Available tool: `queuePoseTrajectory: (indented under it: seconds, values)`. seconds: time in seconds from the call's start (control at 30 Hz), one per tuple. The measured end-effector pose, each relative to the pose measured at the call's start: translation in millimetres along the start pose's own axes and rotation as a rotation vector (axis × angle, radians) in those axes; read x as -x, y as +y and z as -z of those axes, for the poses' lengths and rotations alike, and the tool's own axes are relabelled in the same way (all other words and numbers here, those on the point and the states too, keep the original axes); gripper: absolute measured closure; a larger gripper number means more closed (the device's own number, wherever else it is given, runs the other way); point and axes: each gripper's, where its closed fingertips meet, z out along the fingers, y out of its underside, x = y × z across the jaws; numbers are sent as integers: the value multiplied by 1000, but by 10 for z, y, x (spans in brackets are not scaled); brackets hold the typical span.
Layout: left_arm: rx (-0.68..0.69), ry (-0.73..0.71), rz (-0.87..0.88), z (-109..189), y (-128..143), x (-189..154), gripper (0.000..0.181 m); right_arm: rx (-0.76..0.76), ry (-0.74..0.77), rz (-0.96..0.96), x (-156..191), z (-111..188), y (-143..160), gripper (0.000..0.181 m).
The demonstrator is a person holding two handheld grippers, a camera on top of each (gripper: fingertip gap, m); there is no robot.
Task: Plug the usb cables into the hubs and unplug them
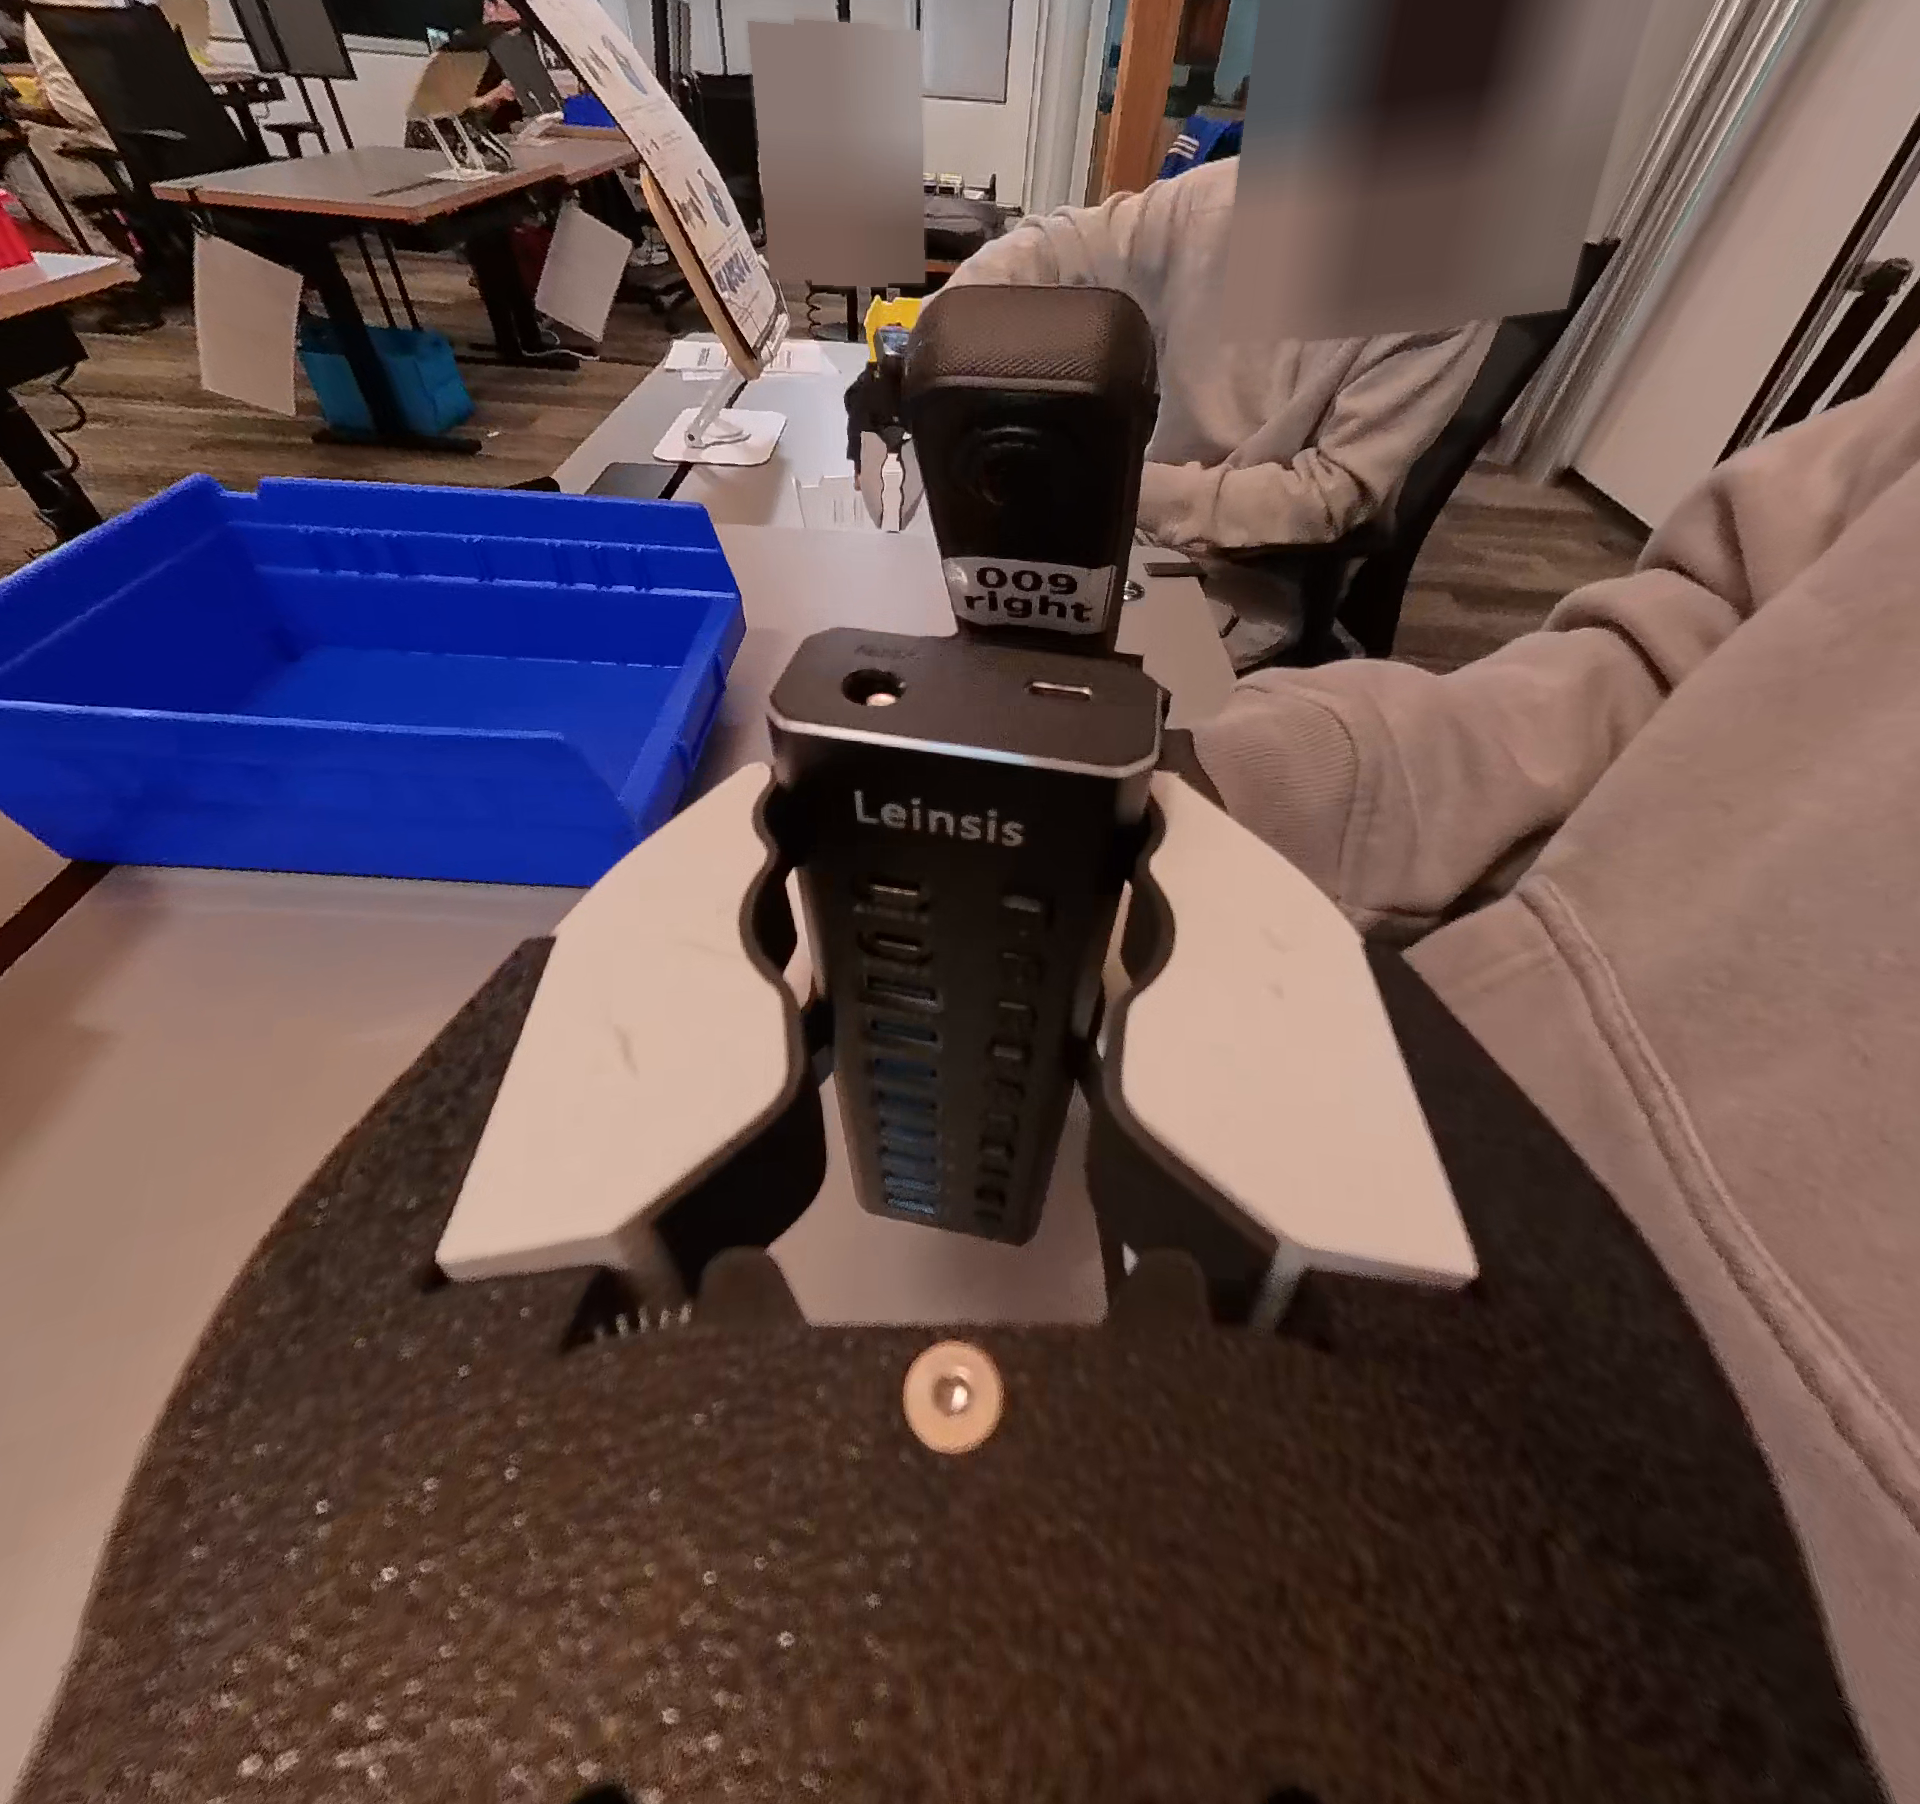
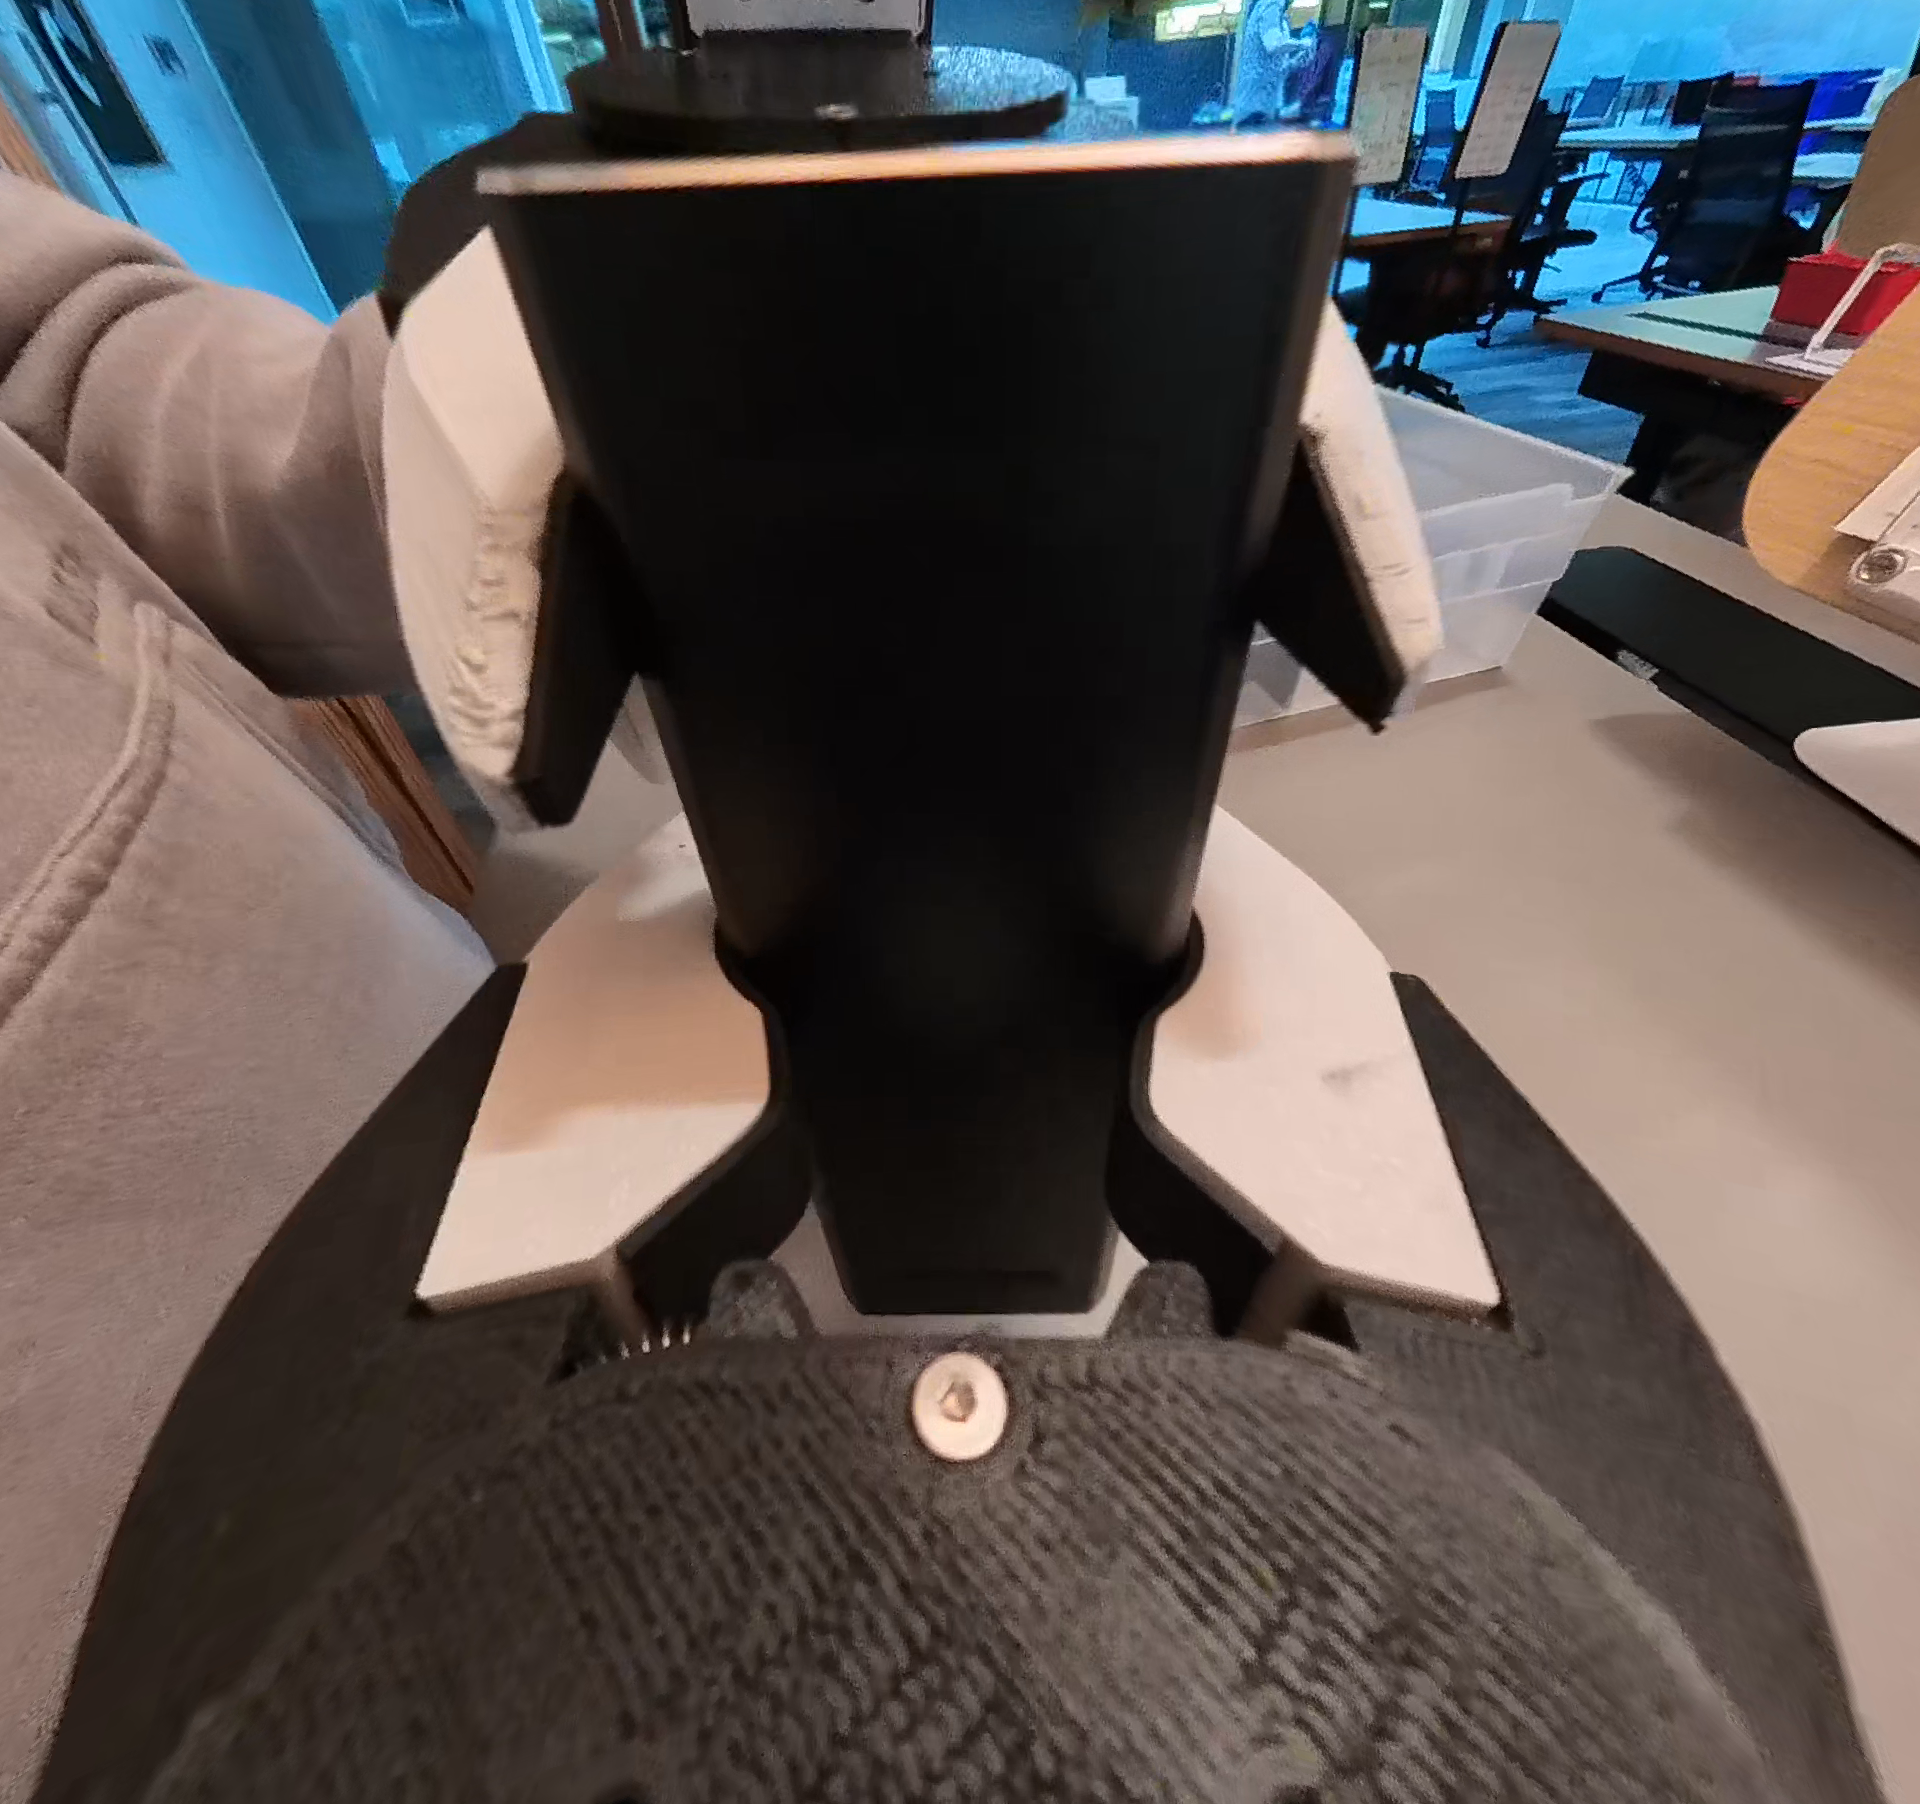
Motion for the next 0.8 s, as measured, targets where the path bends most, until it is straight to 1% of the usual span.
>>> queuePoseTrajectory:
  seconds: [0.1, 0.23, 0.37, 0.43, 0.53, 0.63, 0.7, 0.77, 0.8]
  values:
    - [34, 0, 4, 15, 45, 6, 121, 1, -6, -8, 2, -20, 27, 108]
    - [-19, 14, 42, 41, 2, -23, 120, -12, 2, 0, 10, -40, 0, 108]
    - [-3, -5, 68, 61, 43, 2, 118, 22, 11, 14, -17, -65, 63, 108]
    - [-30, -22, 71, 98, -7, 7, 112, 42, 23, 21, -42, -52, 95, 108]
    - [-92, -76, 77, 223, -134, 37, 108, 27, 52, 9, -120, 25, 91, 108]
    - [-127, -152, 54, 465, -238, 88, 108, 23, 101, -1, -228, 149, 99, 108]
    - [-116, -227, 36, 727, -261, 186, 109, 7, 135, -13, -294, 239, 83, 107]
    - [-30, -344, 23, 1098, -171, 399, 111, -3, 165, -20, -343, 323, 72, 107]
    - [46, -413, 19, 1322, -69, 542, 114, -5, 171, -18, -351, 359, 66, 108]
